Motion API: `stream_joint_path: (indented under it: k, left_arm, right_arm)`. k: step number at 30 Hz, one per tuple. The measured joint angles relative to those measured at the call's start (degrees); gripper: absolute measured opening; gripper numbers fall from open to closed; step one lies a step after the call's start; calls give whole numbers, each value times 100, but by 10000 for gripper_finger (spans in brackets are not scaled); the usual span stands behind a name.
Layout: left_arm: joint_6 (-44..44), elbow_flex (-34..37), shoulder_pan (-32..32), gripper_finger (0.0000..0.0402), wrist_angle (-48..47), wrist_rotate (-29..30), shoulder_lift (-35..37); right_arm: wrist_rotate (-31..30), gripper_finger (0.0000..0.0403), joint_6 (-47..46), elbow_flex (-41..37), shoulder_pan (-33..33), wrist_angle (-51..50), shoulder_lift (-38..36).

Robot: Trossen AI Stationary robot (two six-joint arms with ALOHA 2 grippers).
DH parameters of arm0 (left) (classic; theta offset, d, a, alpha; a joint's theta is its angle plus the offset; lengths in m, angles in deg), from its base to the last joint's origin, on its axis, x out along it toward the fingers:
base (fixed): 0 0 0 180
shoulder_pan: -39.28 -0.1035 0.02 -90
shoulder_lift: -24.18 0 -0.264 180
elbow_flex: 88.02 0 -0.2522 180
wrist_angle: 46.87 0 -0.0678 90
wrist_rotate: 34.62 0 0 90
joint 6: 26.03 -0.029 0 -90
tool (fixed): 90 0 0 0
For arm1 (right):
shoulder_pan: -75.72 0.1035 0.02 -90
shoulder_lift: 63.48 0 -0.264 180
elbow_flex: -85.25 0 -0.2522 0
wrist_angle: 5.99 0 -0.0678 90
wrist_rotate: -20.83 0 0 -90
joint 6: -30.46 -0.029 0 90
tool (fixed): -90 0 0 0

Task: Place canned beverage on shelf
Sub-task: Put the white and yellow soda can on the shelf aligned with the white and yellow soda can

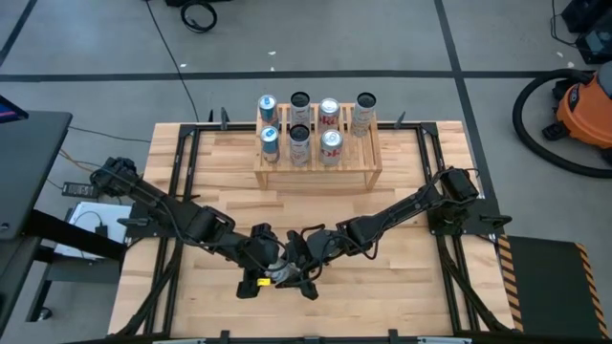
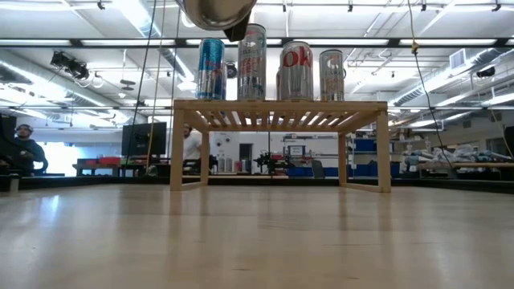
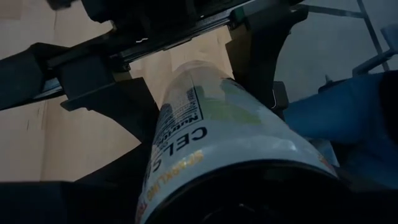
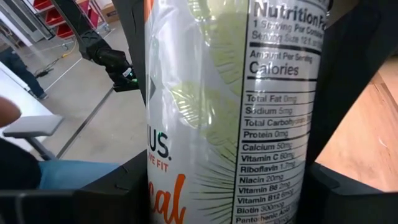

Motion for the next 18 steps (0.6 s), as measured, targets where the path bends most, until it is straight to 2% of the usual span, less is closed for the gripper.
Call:
stream_joint_path:
  k: [18]
  left_arm:
    - [129, 6, 0, 284, 60, 8, 0]
  right_arm:
    - [-67, 252, 47, 4, 35, -29, -8]
